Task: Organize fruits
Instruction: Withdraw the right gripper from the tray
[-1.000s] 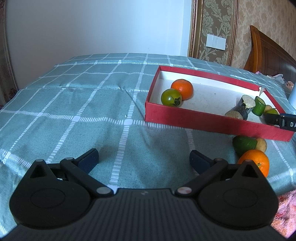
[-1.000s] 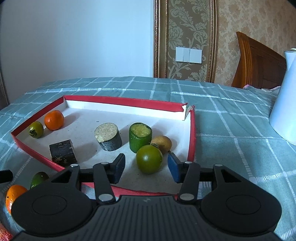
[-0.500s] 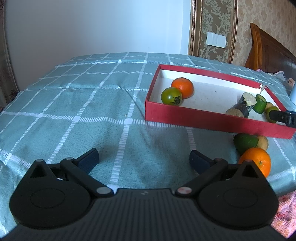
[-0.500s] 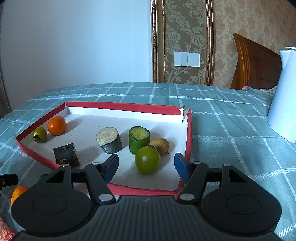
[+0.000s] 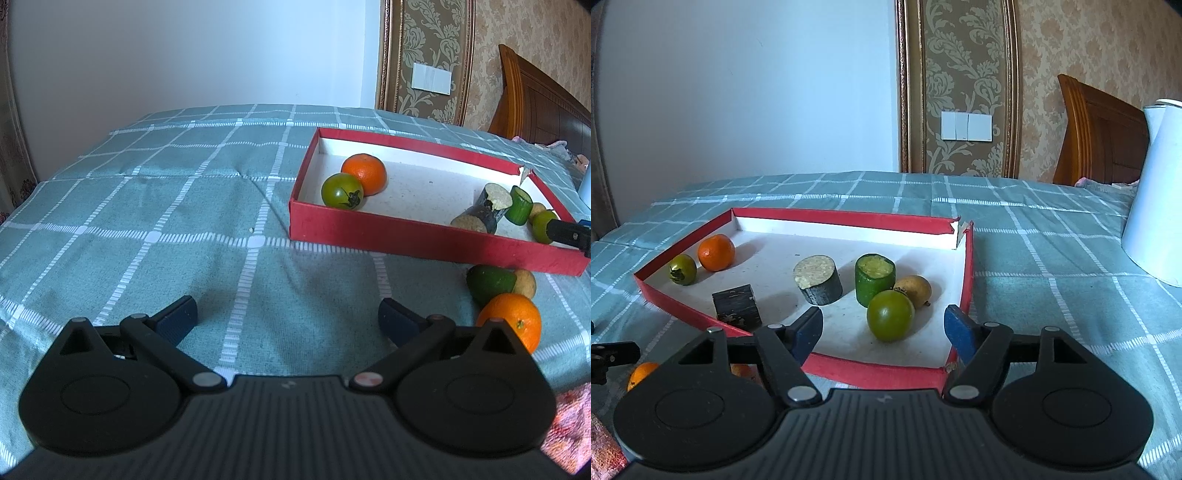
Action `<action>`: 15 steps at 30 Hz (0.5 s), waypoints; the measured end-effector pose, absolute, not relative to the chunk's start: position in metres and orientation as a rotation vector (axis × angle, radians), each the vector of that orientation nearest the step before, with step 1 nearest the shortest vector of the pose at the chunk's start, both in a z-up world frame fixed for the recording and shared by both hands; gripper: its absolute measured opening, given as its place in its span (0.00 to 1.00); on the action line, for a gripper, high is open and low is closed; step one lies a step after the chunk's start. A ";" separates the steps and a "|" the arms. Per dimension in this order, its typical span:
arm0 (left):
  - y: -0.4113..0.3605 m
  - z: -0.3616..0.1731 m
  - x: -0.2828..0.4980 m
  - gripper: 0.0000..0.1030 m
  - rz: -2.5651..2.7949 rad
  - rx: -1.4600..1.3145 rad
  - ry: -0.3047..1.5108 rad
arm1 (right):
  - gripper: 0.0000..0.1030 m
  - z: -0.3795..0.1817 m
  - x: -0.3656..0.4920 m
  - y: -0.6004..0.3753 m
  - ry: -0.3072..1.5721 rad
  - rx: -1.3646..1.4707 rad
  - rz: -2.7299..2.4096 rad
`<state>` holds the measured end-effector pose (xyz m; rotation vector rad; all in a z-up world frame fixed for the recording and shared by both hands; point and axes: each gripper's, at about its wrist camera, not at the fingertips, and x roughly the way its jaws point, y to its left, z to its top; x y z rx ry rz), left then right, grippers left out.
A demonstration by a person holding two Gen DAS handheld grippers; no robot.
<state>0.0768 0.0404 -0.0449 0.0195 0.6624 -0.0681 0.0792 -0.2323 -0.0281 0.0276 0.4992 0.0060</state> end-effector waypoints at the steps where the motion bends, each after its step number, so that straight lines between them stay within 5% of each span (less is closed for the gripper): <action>1: 0.040 -0.045 0.077 1.00 -0.068 0.019 0.662 | 0.72 -0.028 0.078 -0.232 0.497 0.027 0.006; 15: 0.019 -0.019 0.031 1.00 -0.224 -0.016 0.548 | 0.74 -0.027 0.075 -0.231 0.491 0.024 0.000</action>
